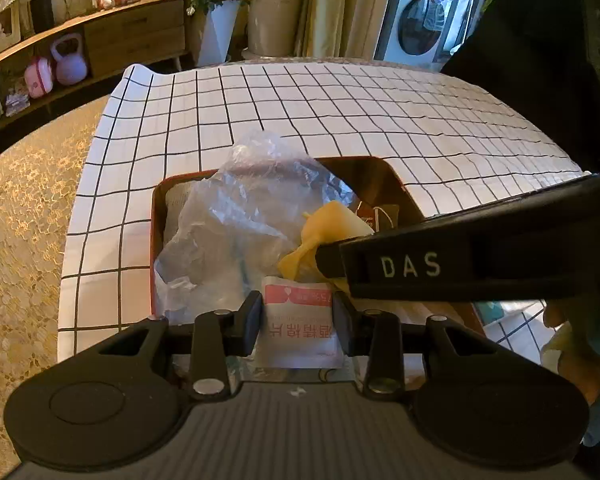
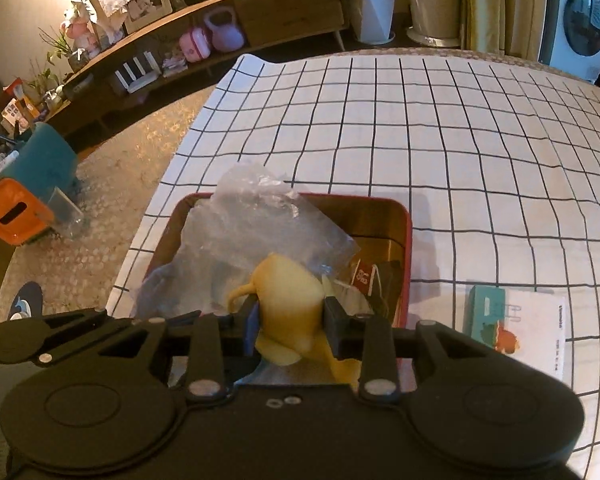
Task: Organize soft objects
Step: 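Lower the sachet and chicken into the tin box and open both tools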
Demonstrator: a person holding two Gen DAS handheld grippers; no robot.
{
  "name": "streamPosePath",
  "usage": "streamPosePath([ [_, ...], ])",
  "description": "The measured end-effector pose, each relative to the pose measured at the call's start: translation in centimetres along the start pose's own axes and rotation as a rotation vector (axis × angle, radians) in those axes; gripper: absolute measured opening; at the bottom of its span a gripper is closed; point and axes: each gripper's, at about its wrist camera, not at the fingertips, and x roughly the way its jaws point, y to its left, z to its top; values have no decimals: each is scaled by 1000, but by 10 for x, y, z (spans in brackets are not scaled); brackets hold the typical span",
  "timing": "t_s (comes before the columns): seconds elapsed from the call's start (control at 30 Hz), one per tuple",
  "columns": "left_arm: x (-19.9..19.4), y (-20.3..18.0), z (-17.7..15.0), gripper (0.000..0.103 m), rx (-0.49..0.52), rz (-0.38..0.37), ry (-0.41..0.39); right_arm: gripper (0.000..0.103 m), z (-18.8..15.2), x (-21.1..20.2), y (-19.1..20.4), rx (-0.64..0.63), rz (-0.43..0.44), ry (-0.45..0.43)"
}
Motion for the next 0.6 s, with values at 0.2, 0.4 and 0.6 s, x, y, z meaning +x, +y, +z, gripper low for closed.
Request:
streamPosePath([
  [0.2,5,3,-1,38,-17,-1,10,36,0,2,1,-7,0,0],
  [0.4,1,2,0,40,-42,15,1,41,0,-9,4,-23,25,-20],
  [0.6,-11,2,0,55,-79,0,-20,51,-1,-31,8,-47,32,-63],
])
